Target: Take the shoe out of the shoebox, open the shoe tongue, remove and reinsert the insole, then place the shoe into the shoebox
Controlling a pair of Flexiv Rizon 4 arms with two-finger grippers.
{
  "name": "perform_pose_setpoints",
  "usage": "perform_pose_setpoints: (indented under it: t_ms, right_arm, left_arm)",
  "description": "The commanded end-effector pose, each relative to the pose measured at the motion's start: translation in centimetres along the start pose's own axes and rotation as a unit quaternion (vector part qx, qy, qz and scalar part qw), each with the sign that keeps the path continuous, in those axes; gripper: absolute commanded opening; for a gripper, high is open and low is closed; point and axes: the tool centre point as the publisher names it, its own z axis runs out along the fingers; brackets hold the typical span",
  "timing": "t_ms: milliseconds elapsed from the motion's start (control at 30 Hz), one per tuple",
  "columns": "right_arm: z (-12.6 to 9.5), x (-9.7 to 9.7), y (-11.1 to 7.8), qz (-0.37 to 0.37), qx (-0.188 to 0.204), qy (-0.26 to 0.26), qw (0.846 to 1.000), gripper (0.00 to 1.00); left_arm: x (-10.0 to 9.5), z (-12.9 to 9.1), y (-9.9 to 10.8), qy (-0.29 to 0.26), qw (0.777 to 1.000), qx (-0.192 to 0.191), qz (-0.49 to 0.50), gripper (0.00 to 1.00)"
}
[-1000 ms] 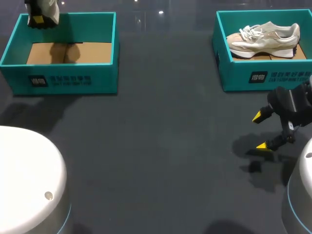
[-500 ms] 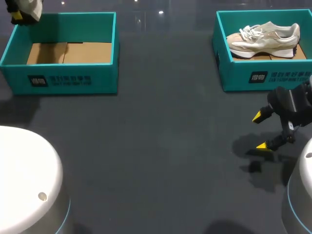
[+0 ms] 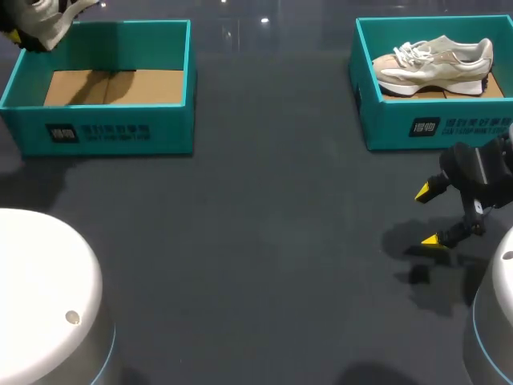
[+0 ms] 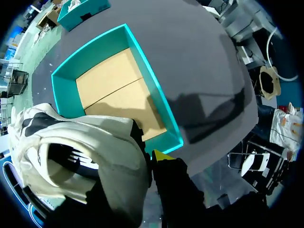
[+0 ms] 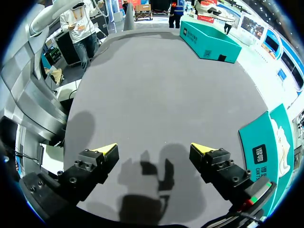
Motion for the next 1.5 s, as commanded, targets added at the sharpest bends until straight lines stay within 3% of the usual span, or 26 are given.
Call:
perform_pose_setpoints:
  t_ms: [33, 200, 333, 367, 800, 967, 1100, 1233, 1500]
  right_arm:
    - [0.1, 0.1, 0.0, 0.000, 0.001, -0.002, 1.000, 1.00]
    - [0.1, 0.1, 0.0, 0.000, 0.001, -0.002, 1.000, 1.00]
    - [0.1, 0.1, 0.0, 0.000, 0.001, -0.002, 1.000, 1.00]
    - [0.1, 0.1, 0.0, 0.000, 0.001, -0.002, 1.000, 1.00]
    - [0.1, 0.1, 0.0, 0.000, 0.001, -0.002, 1.000, 1.00]
    - [0.1, 0.1, 0.0, 0.000, 0.001, -0.002, 1.000, 1.00]
    - [0.1, 0.1, 0.0, 0.000, 0.001, -0.002, 1.000, 1.00]
    - [0.1, 0.1, 0.0, 0.000, 0.001, -0.002, 1.000, 1.00]
    - [0.1, 0.1, 0.0, 0.000, 0.001, -0.002, 1.000, 1.00]
  left_arm:
    - [1.2, -0.1, -0.7, -0.038, 0.999, -0.016, 0.020, 0.00]
    - [0.4, -0.1, 0.5, -0.025, 0.993, 0.025, 0.111, 0.00]
    - [0.1, 0.1, 1.9, -0.001, 0.955, 0.046, 0.292, 0.00]
    - [0.0, 0.3, 2.3, 0.000, 0.958, 0.014, 0.287, 0.00]
    - [-0.3, 0.5, 2.6, 0.000, 0.958, 0.017, 0.288, 0.00]
    - [-1.1, 1.0, 3.9, 0.006, 0.936, 0.039, 0.350, 0.00]
    - [-1.5, 1.7, 4.9, 0.014, 0.922, 0.029, 0.385, 0.00]
    - [-1.3, 2.4, 5.6, 0.027, 0.893, -0.034, 0.448, 0.00]
    - [-1.3, 2.4, 5.6, 0.027, 0.893, -0.034, 0.448, 0.00]
